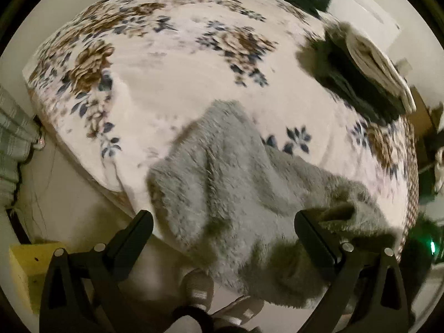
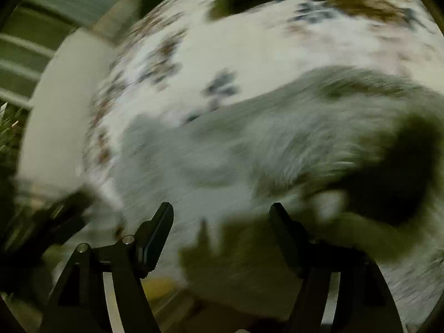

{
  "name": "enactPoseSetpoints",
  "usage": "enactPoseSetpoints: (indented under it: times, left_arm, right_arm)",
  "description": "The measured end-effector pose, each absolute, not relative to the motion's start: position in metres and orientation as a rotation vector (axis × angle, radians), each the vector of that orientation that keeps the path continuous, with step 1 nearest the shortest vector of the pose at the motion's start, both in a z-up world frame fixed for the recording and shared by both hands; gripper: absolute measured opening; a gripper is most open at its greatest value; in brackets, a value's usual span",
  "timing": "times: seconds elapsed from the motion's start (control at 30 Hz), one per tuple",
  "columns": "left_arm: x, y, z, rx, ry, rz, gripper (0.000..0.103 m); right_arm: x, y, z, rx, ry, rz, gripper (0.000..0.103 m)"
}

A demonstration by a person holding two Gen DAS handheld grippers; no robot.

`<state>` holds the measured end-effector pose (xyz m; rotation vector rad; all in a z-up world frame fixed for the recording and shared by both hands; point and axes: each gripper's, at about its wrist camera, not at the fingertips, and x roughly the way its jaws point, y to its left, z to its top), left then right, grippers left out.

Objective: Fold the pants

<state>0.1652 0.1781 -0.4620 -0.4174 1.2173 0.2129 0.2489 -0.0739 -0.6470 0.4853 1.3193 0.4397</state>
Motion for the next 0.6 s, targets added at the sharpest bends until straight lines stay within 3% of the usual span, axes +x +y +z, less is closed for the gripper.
enactPoseSetpoints:
  times: [0.1, 0.3, 0.5, 0.6]
  left_arm:
    - [0.172, 0.175, -0.459, -0.436, 1.214, 0.195, 0.103]
    - [0.200, 0.100, -0.463, -0.412, 1.264, -0.043, 0.103]
    - [0.213, 0.016, -0.499, -0.391, 1.415, -0.285, 0.103]
    - [0.210, -0.007, -0.494, -0.418, 1.376, -0.447, 0.103]
  right_arm:
    - [0.231, -0.089, -0.626, 0.531, 1.327, 0.452, 0.074]
    - [0.207, -0.221, -0.586, 0.724, 1.287, 0.163, 0.075]
    - [0.180, -0.321, -0.594, 0.777, 1.303, -0.116, 0.075]
    - [0.179, -0.343, -0.603, 0.785, 1.310, -0.170, 0.075]
